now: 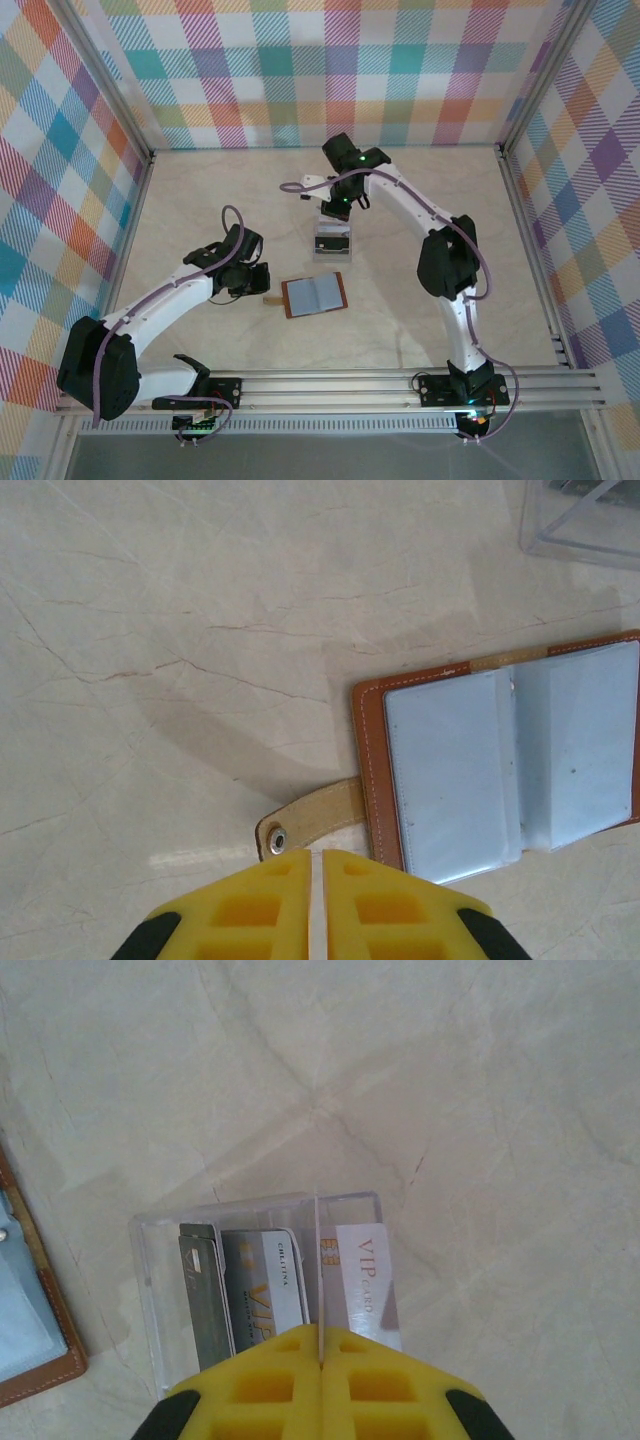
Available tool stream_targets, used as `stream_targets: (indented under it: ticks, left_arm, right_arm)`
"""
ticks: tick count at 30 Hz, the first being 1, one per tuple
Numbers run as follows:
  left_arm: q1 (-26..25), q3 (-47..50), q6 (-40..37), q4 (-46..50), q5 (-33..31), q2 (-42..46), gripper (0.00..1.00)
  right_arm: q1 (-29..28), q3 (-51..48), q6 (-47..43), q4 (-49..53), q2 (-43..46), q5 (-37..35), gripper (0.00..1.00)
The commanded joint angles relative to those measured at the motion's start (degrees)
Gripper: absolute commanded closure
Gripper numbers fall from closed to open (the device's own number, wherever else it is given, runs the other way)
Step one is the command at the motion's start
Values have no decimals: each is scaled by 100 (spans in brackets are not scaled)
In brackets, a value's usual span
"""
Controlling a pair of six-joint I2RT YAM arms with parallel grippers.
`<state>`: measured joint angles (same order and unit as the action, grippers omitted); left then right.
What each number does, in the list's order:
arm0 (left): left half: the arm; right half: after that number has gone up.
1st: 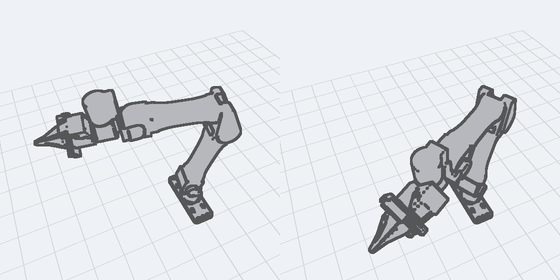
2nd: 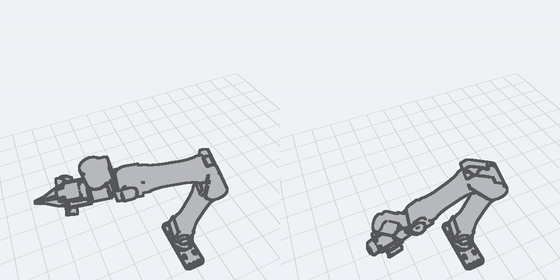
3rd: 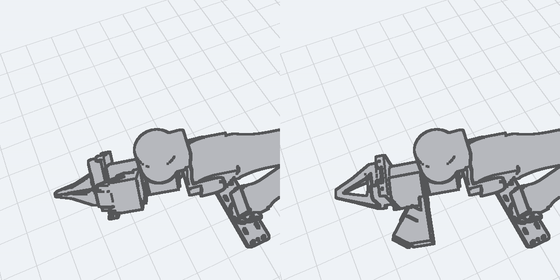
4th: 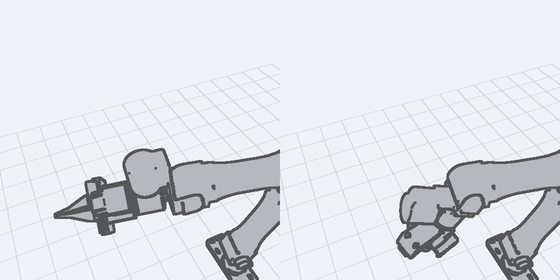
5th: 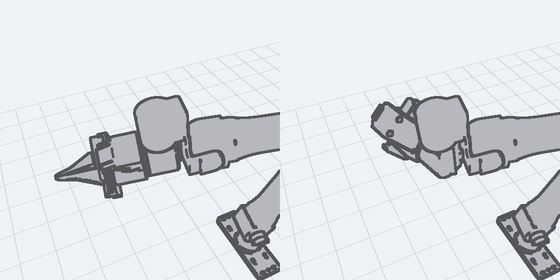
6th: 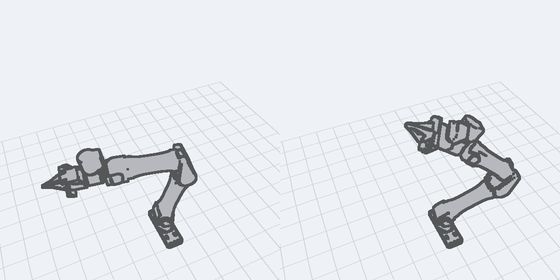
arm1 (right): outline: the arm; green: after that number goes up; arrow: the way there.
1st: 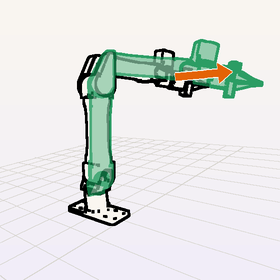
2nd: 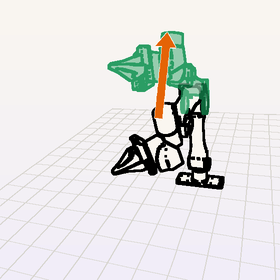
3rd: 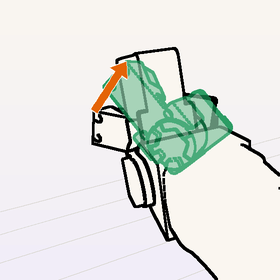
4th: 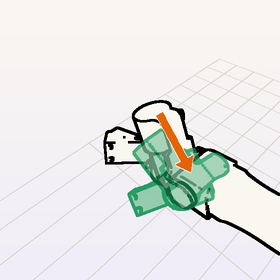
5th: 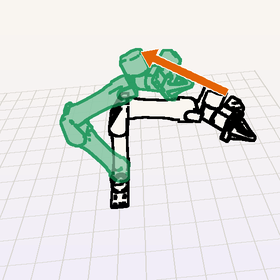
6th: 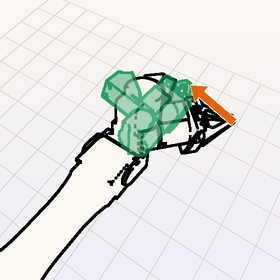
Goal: Take the credit cards out of the card holder
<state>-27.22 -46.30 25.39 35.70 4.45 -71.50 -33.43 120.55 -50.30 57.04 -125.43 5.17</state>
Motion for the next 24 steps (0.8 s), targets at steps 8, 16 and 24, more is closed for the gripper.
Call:
stream_targets:
  ticks: [8, 16, 24]
  left_arm:
    - [81, -20, -128, -35, 153, -150, 88]
    - [77, 4, -116, -3, 118, -147, 88]
    - [79, -10, -101, 24, 30, -149, 88]
  right_arm:
    - [54, 434, -496, 512, -504, -225, 100]
    - [56, 490, -662, 579, -670, -181, 94]
    - [59, 417, -492, -178, -610, -811, 75]
